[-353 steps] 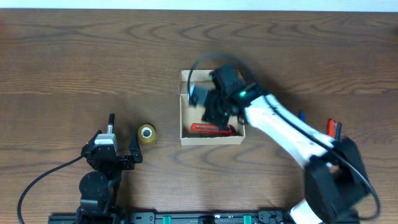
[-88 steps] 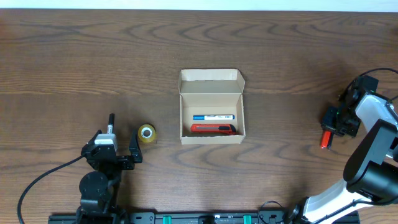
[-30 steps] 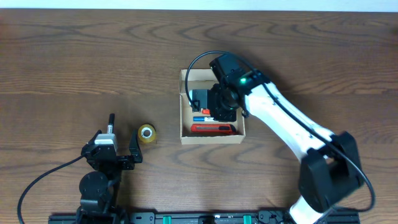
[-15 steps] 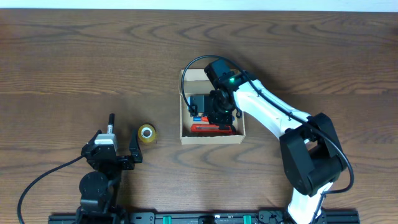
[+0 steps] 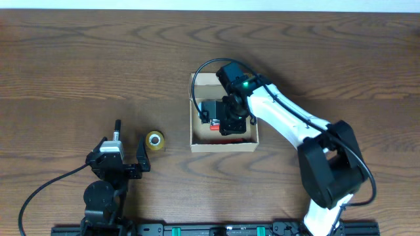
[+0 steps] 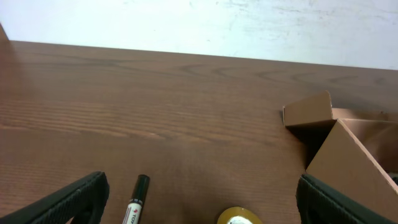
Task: Pack container
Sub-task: 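Lower stapler into box with right gripper and release, then raise right arm aside and move left gripper toward tape roll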
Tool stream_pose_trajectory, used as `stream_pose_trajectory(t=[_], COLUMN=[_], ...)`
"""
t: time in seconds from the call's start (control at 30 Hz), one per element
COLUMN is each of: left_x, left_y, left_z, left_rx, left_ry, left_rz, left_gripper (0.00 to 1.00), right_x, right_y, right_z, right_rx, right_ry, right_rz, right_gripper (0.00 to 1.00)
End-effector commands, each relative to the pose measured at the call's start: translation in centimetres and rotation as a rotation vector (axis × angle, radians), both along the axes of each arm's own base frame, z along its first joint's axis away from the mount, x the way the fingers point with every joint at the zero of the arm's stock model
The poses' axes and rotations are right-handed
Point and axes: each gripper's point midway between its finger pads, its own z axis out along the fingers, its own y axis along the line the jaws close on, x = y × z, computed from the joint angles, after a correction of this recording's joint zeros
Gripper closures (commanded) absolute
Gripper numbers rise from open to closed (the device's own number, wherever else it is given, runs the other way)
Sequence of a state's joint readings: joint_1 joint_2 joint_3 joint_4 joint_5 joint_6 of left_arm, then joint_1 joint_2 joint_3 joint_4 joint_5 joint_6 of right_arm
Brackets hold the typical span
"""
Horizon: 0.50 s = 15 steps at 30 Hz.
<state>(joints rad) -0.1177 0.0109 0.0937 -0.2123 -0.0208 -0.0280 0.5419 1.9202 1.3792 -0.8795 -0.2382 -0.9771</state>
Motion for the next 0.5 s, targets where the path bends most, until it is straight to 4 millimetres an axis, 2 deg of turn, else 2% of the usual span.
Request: stream_pose_trajectory(t=[0.0, 0.1, 0.17, 0.2, 0.3, 0.4, 0.43, 0.47], left_x=[0.0, 0.0, 0.0, 0.0, -0.5, -0.9, -1.0, -0.9], left_y=[-0.1, 0.5, 0.6, 0.4, -0.7, -0.6, -0.6, -0.6], left_z=[-1.4, -1.3, -1.2, -1.1, -0.3, 2.6, 4.1, 4.6], left_rx=[0.006, 0.014, -0.002, -0.033, -0.13, -0.231, -0.236, -0.235], left_ry=[0.032, 0.027, 0.025, 0.024, 0.043, 0.017, 0.011, 0.022], left_rz=[-0.009, 0.027, 0.037, 0.032, -0.017, 0.009, 0.009, 0.008], left_gripper=[0.05, 0.04, 0.05, 0.05, 0.05, 0.05, 0.05, 0.05], right_x=[0.3, 0.7, 1.2, 1.4, 2.4, 3.5, 4.1, 4.4], right_y=[1.1, 0.6, -0.5, -1.1, -3.7, -7.6, -9.8, -10.7], right_z=[5.6, 9.1, 12.0, 13.0, 16.4, 18.7, 19.4, 19.5], right_rx=[0.103, 0.16, 0.213, 0.234, 0.311, 0.365, 0.382, 0.386], right_ry=[-0.099, -0.151, -0.183, -0.192, -0.217, -0.236, -0.243, -0.244], right_rz=[-0.027, -0.118, -0.235, -0.288, -0.494, -0.698, -0.799, -0.836], right_gripper=[0.51, 0.48, 0.33, 0.18, 0.01, 0.01, 0.01, 0.01])
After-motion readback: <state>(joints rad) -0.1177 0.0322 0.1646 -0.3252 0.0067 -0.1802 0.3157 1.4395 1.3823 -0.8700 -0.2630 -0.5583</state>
